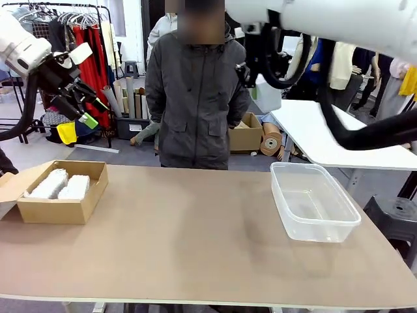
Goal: Separate and place wrapped and unwrapped clocks.
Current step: Pick up the Digital clock indicated by the person.
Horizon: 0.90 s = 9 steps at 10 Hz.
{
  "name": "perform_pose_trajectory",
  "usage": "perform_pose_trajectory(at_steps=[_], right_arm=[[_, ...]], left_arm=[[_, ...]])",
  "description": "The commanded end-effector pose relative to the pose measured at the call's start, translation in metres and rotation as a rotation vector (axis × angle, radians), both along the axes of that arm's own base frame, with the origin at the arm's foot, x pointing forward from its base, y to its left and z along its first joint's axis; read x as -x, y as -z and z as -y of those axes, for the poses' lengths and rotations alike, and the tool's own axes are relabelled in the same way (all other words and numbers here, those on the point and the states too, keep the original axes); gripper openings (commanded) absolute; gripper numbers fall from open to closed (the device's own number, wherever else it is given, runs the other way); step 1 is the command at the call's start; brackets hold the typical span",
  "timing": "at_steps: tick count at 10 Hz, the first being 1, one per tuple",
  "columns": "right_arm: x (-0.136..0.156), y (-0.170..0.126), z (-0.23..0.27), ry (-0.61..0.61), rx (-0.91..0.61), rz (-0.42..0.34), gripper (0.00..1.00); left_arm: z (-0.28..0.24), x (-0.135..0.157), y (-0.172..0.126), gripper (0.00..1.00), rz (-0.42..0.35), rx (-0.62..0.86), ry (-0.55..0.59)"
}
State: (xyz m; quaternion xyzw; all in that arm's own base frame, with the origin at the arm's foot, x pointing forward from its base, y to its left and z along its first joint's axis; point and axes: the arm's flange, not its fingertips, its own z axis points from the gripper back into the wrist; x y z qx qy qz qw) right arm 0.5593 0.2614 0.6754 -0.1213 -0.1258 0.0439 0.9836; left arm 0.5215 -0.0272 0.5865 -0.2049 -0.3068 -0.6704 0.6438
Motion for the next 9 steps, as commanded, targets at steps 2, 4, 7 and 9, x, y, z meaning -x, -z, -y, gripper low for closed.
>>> perform_pose_trajectory(at_steps=[2, 4, 7, 9], right_arm=[[0.156, 0.151, 0.144, -0.022, -0.076, 0.019, 0.0], [0.153, 0.156, 0.151, -0.005, -0.131, 0.039, 0.0], [0.138, 0.155, 0.153, 0.089, -0.213, 0.104, 0.0], [0.12, 0.138, 0.144, 0.076, -0.127, 0.018, 0.0]], left_arm=[[-0.003, 0.003, 0.0, 1.0, 0.006, -0.009, 0.016], [-0.003, 0.003, 0.0, 1.0, 0.006, -0.009, 0.016], [-0.003, 0.003, 0.0, 1.0, 0.006, -0.009, 0.016], [-0.003, 0.003, 0.0, 1.0, 0.006, -0.009, 0.016]])
